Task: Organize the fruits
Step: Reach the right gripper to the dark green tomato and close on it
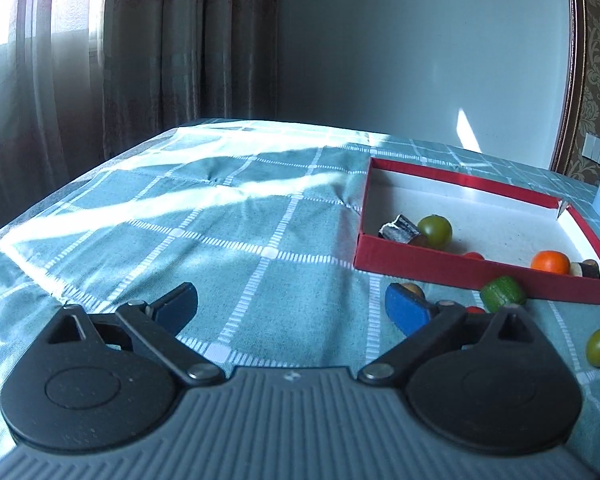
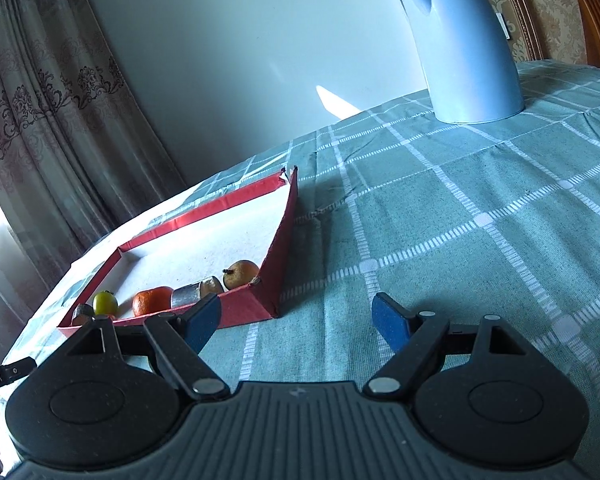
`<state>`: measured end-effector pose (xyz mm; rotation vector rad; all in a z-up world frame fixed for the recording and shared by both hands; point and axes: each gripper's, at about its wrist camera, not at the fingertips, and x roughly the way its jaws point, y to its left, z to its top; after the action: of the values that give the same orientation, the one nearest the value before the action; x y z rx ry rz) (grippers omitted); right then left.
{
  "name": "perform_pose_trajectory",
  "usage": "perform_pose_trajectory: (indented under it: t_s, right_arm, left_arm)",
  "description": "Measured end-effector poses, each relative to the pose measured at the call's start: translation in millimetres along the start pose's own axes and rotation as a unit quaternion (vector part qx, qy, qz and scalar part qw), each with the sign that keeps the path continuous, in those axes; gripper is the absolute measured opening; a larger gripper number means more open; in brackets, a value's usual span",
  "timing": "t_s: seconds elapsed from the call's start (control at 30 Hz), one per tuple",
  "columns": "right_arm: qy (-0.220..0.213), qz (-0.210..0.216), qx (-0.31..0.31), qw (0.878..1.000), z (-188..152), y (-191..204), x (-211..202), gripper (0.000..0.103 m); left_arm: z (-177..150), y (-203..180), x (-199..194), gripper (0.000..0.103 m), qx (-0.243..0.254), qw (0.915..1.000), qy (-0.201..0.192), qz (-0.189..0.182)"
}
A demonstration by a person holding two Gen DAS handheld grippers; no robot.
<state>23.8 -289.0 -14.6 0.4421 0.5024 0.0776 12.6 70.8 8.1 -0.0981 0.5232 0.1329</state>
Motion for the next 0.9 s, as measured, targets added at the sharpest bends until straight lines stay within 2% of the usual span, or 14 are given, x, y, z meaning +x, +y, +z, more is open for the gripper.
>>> perform_pose_trajectory:
  t_s: [0.17,0.4,0.8,0.87,0.9]
  right_arm:
    - [0.014,0.019,-0.043,0.999,-12,28,-3,0.083]
    - [0.038,0.028,-0.104,0.993,-26,61,-2,0.083]
    - [0.056,-0.004,-0.215,0.975,-39,101,8,0.082]
    - [0.061,-0.001,-0.223,0.973,-40,104,11,0.075]
    - [0.07,0.001,-0.226,0.972,-41,107,14,0.062]
  left_arm:
    - [-2,11,11,0.103,-0.028,0.9991,0.03,-0.009]
    - [-4,11,10,0.103,-0.03,0.9991,0.029,-0.011]
    - [-4,12,8,0.103,-0.033,0.9991,0.022,-0.015]
    - [-4,11,8,0.103,-0.031,0.9991,0.022,-0.016]
    - [-4,11,8,0.103,-0.03,0.9992,0.023,-0.017]
